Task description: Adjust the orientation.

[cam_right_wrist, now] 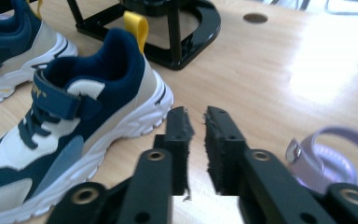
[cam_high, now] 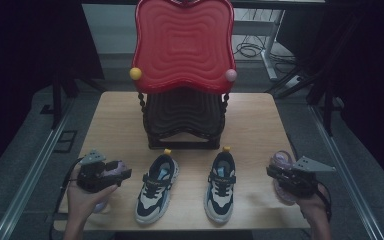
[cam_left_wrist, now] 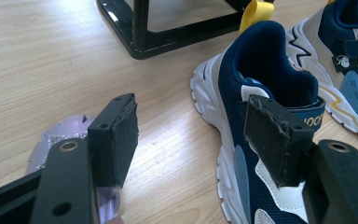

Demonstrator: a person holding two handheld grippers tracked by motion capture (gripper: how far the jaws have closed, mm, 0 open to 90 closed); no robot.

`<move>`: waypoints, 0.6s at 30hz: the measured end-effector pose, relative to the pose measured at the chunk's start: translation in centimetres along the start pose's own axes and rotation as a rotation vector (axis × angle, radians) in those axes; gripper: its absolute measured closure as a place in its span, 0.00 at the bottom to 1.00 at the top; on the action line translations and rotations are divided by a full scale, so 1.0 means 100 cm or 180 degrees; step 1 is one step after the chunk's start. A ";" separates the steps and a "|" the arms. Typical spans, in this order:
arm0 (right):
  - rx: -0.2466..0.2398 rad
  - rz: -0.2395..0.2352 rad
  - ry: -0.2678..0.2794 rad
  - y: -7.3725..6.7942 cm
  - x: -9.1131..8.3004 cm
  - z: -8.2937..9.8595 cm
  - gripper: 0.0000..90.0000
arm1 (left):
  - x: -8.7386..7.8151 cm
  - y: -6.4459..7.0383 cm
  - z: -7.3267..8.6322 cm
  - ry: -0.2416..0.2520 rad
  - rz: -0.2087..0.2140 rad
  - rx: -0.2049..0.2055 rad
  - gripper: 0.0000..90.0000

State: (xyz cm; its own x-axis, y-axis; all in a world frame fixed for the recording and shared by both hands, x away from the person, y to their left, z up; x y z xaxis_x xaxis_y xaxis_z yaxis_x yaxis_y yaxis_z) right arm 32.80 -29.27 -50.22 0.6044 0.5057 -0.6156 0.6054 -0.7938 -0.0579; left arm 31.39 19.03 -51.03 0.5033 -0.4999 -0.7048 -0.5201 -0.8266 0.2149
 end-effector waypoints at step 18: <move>0.0355 0.0512 -0.0212 0.051 -0.030 0.040 0.99 | 0.001 0.000 -0.003 -0.0022 -0.0011 0.0032 0.39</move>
State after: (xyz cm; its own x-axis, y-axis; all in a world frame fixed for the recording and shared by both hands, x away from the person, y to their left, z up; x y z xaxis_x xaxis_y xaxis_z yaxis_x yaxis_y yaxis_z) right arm 31.99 -36.24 -51.81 0.6509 0.3489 -0.6743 0.4405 -0.8969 -0.0389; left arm 31.63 18.95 -50.88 0.5003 -0.4953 -0.7102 -0.5252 -0.8257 0.2058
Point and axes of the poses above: each handheld gripper's, and its own axes: x roughly forward along the jaws, z roughly out of its underside, y roughly to its right, the point moved 9 cm from there along x, roughly forward along the jaws, and after that the axes turned 6 degrees about -y, right-handed, at the moved point
